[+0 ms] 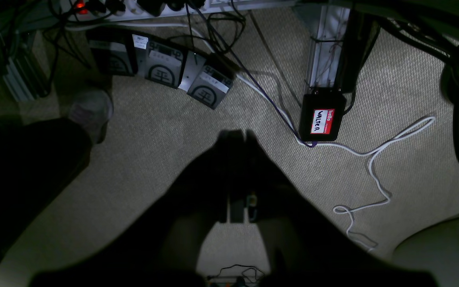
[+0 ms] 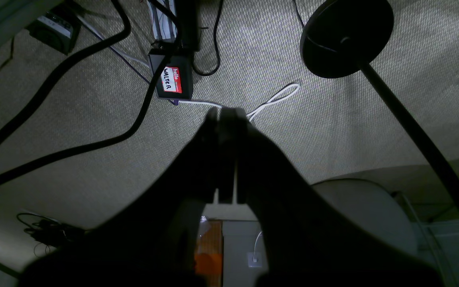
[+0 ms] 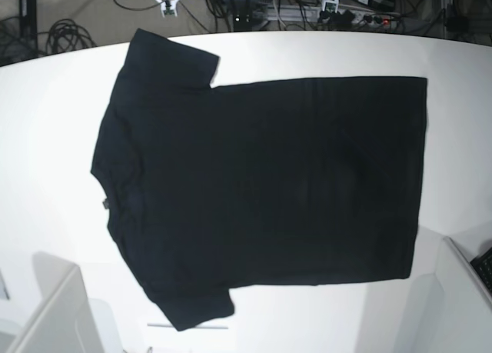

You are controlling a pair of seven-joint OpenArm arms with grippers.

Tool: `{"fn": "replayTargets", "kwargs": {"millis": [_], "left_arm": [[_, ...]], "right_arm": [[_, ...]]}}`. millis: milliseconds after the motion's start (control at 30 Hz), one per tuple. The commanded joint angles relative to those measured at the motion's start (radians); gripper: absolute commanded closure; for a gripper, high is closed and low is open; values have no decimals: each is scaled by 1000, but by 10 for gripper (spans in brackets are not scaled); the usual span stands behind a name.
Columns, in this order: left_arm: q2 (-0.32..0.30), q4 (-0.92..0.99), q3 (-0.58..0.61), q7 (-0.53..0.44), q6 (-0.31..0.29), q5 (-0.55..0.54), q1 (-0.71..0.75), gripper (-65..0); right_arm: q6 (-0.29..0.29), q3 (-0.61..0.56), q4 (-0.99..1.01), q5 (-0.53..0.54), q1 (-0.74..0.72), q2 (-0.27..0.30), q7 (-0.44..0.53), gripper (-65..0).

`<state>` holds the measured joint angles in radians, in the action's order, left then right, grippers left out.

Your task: Fold the T-shirt properly

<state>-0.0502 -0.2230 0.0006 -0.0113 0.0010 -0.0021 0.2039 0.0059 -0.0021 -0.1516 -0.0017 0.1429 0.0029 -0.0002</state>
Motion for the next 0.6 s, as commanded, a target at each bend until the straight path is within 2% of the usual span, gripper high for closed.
{"fn": "replayTargets", "kwargs": {"millis": [0,67,167,400,500,567], "left_arm": [[0,0,-1,-22,6,-3,15,0],[0,-2,0,-91,6,-3,41,0],[0,4,8,-164,6,-3,67,0],[-1,-2,11,-180,6,6,104,0],[-23,-23,8,-191,6,-3,125,0],[-26,-49,0,-232,6,-3,159,0]], "right_arm": [[-13,-2,-3,-2,5,6,2,0],[-11,-2,-3,-2,14,6,15,0],[-11,-2,-4,-2,44,6,90,0],[-11,-2,-16,-2,90,7,124,0],[-11,-2,-95,-2,146,7,148,0],[-11,-2,-159,-2,189,7,144,0]]}}
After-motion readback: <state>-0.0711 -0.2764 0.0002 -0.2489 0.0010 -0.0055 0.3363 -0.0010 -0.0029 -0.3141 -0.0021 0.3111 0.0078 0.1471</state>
